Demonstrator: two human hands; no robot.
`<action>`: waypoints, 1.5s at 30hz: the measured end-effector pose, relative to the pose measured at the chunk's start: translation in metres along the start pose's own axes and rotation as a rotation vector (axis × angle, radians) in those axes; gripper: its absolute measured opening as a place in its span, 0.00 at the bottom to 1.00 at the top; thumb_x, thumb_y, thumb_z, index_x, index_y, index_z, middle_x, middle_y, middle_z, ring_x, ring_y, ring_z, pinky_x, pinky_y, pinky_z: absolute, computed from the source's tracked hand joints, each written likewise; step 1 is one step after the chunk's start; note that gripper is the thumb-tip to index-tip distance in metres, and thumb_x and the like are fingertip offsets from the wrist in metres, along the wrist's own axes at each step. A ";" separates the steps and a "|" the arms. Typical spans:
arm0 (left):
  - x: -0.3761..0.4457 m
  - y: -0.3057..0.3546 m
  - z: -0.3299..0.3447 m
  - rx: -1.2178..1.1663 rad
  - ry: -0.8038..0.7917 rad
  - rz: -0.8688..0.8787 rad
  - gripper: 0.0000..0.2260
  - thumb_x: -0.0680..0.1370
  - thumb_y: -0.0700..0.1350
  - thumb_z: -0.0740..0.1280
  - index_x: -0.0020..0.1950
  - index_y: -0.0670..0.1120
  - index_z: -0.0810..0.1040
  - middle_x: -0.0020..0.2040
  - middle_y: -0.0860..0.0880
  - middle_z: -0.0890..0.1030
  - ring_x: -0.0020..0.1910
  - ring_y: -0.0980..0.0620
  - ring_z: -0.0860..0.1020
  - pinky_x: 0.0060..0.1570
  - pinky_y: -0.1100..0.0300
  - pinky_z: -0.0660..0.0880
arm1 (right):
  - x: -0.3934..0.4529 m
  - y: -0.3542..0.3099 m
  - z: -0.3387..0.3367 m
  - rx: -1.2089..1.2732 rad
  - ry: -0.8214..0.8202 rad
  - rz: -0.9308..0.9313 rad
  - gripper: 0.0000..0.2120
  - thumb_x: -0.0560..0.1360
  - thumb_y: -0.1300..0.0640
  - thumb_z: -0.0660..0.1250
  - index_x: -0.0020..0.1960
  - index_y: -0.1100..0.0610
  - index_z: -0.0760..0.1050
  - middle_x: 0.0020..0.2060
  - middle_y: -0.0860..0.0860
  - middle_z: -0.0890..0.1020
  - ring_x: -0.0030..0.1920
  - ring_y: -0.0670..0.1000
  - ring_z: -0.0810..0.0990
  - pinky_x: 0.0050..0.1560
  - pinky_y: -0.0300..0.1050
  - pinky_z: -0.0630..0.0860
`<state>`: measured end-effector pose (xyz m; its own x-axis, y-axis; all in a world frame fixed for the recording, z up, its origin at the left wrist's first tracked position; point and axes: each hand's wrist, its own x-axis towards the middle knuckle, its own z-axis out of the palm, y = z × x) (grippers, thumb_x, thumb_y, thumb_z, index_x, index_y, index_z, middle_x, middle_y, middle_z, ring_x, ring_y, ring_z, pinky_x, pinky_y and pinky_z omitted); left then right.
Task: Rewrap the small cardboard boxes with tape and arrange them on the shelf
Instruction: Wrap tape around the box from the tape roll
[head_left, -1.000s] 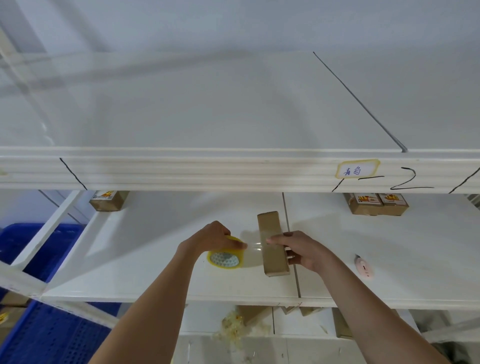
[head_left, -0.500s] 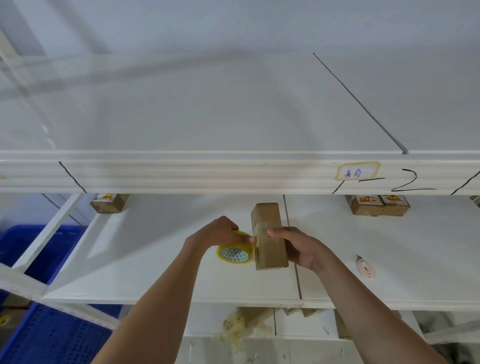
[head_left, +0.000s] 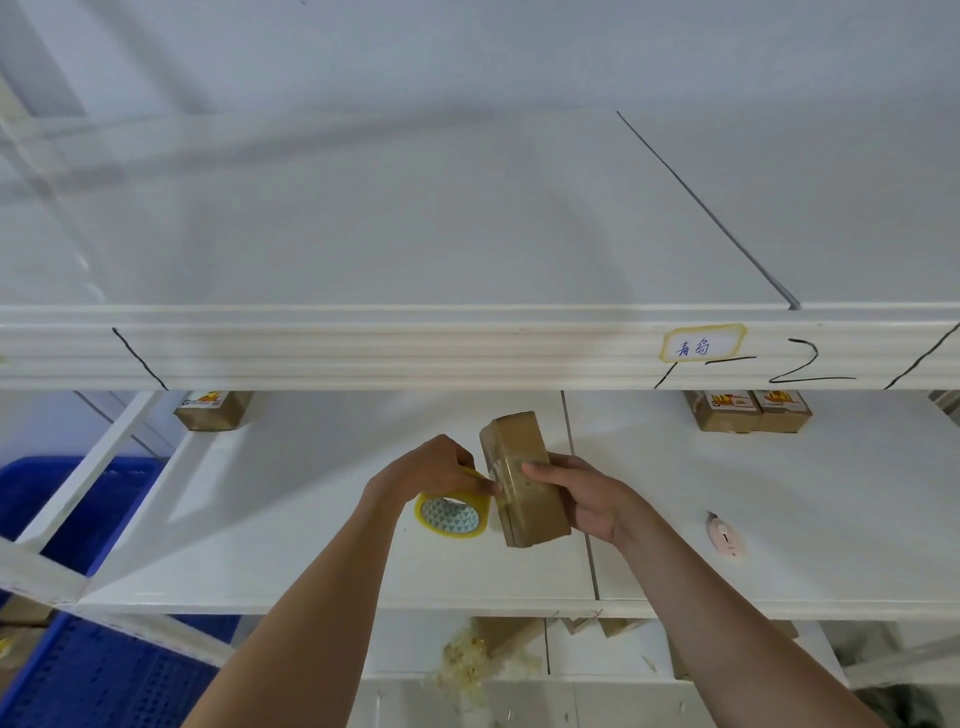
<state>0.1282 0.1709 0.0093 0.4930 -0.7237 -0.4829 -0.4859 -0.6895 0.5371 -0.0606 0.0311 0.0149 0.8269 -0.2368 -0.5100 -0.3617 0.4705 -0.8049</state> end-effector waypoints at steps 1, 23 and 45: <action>-0.001 -0.001 0.001 -0.007 0.014 -0.002 0.26 0.63 0.69 0.77 0.43 0.47 0.84 0.40 0.49 0.84 0.39 0.52 0.81 0.41 0.59 0.76 | 0.001 0.000 0.000 -0.006 0.013 -0.002 0.25 0.72 0.54 0.74 0.67 0.60 0.76 0.59 0.59 0.84 0.62 0.60 0.82 0.65 0.60 0.76; -0.004 -0.021 -0.016 -0.169 0.062 0.056 0.23 0.70 0.65 0.75 0.36 0.44 0.81 0.32 0.51 0.74 0.36 0.52 0.72 0.39 0.58 0.68 | 0.004 -0.001 0.011 -0.267 0.391 -0.033 0.15 0.68 0.57 0.78 0.54 0.55 0.82 0.47 0.54 0.87 0.49 0.56 0.86 0.50 0.56 0.84; -0.001 -0.023 -0.009 -0.060 0.088 -0.085 0.25 0.67 0.69 0.74 0.30 0.48 0.73 0.30 0.51 0.72 0.32 0.52 0.72 0.35 0.59 0.66 | -0.006 -0.015 0.009 -0.093 0.213 -0.057 0.13 0.75 0.61 0.72 0.59 0.59 0.81 0.50 0.57 0.87 0.50 0.57 0.86 0.47 0.51 0.83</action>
<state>0.1450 0.1873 0.0035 0.5933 -0.6558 -0.4669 -0.3969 -0.7429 0.5390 -0.0564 0.0335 0.0327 0.7415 -0.4394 -0.5071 -0.3631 0.3728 -0.8539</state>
